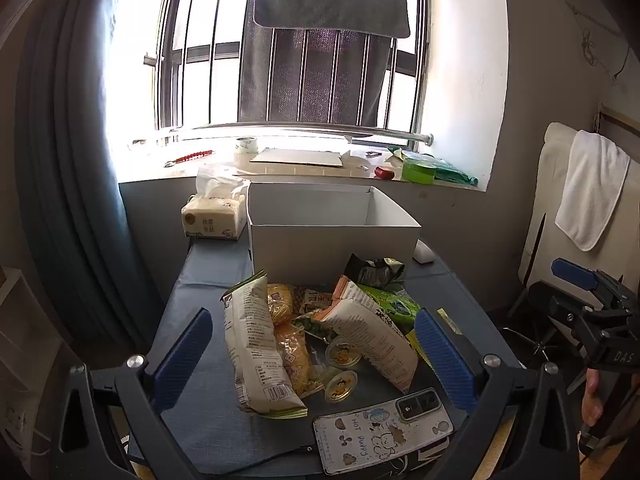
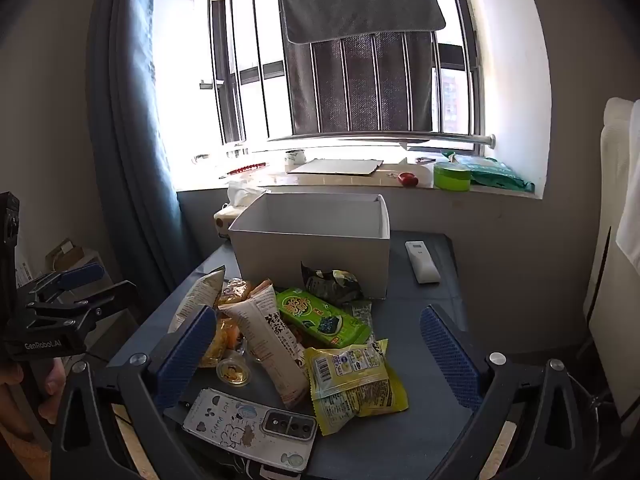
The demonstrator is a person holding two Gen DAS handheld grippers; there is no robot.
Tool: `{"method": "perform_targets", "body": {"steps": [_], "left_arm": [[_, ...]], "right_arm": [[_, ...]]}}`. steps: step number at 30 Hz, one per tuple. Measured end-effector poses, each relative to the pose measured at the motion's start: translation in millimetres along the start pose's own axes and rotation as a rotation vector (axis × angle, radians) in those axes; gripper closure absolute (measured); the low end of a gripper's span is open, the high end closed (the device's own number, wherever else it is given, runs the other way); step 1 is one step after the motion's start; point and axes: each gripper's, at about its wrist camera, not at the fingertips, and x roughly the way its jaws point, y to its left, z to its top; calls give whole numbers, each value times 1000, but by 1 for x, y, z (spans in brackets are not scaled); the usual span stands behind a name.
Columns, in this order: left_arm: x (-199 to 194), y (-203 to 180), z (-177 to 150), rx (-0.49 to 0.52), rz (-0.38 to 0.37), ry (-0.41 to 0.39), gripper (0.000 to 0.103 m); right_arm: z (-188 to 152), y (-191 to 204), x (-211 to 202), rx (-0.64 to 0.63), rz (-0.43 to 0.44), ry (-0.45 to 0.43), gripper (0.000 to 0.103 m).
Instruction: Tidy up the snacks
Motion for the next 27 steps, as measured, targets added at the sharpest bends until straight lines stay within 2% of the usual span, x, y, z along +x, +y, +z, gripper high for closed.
{"method": "perform_targets", "body": {"steps": [9,27], "left_arm": [[0,0,1,-3,-21,-6,0],[-4,-2,1,8,-16,-5,0]], "right_arm": [[0,-3,1,-4,-9,4,0],[-2,-3,1,10,-5,8,0]]}}
